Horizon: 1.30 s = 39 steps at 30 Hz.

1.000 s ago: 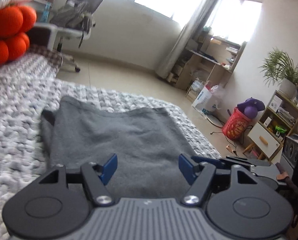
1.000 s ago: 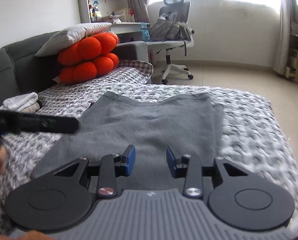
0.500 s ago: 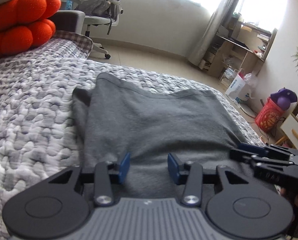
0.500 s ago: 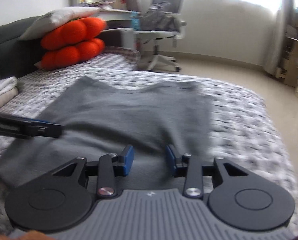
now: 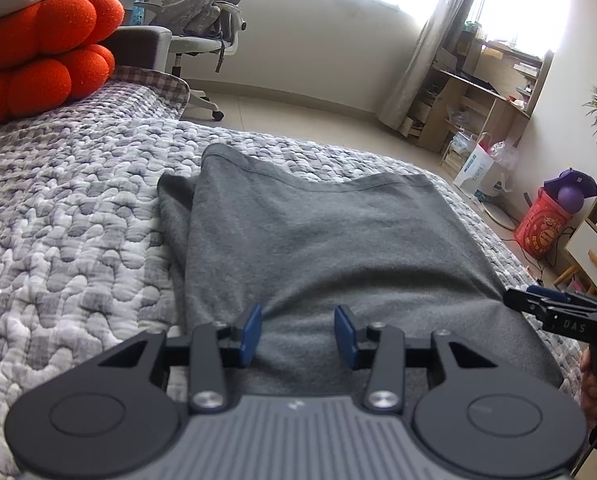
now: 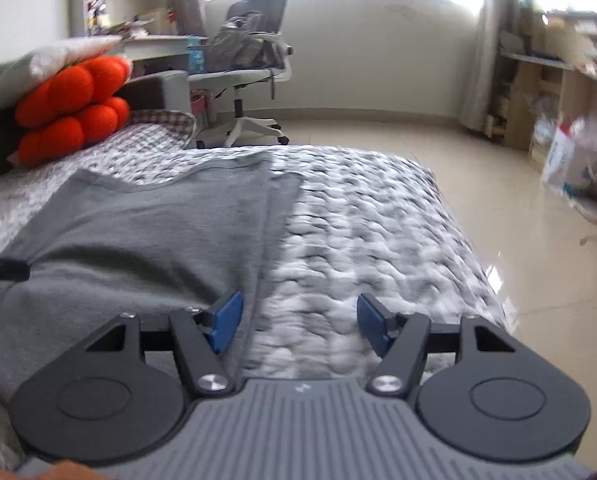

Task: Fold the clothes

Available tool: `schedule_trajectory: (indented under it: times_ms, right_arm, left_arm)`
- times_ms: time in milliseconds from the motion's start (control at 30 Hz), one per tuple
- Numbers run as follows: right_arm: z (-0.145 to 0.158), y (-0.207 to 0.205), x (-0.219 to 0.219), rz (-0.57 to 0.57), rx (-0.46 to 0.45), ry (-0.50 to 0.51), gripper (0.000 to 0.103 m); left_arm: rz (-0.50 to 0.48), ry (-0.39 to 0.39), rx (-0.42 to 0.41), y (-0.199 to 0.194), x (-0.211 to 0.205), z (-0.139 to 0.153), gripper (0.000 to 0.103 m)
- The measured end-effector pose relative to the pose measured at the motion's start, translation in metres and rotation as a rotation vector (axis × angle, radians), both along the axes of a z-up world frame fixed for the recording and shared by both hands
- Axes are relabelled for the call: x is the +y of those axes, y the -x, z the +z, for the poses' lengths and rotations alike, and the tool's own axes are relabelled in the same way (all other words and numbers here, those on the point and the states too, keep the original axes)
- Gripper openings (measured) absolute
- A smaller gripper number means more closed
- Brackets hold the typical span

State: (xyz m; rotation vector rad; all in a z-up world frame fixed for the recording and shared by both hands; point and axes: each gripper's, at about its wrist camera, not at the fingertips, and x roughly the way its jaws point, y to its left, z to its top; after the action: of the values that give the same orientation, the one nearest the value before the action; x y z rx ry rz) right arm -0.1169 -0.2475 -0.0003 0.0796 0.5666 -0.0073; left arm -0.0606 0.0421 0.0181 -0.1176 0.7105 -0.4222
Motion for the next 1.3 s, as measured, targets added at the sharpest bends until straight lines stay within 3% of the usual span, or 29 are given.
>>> schedule_trajectory:
  times_ms: [167, 267, 633, 700, 767, 1300]
  right_arm:
    - [0.003, 0.011, 0.004, -0.01, -0.03, 0.049, 0.066]
    - [0.007, 0.019, 0.005, 0.019, -0.058, 0.027, 0.066]
    - [0.012, 0.057, 0.038, 0.284, -0.104, 0.041, 0.068]
    - [0.01, 0.06, 0.042, 0.306, -0.095, 0.057, 0.068]
    - [0.009, 0.062, 0.046, 0.325, -0.084, 0.069, 0.068]
    - [-0.002, 0.08, 0.041, 0.269, -0.068, -0.007, 0.07]
  left_arm:
    - [0.004, 0.017, 0.002, 0.001, 0.003, -0.001, 0.043]
    - [-0.001, 0.011, 0.002, 0.003, 0.005, 0.0, 0.043]
    - [0.058, -0.089, -0.009, 0.022, 0.022, 0.001, 0.043]
    - [0.081, -0.113, 0.003, 0.025, 0.023, 0.0, 0.056]
    - [0.084, -0.114, -0.008, 0.029, 0.024, -0.002, 0.056]
    - [0.098, -0.135, -0.052, 0.039, 0.025, -0.008, 0.058]
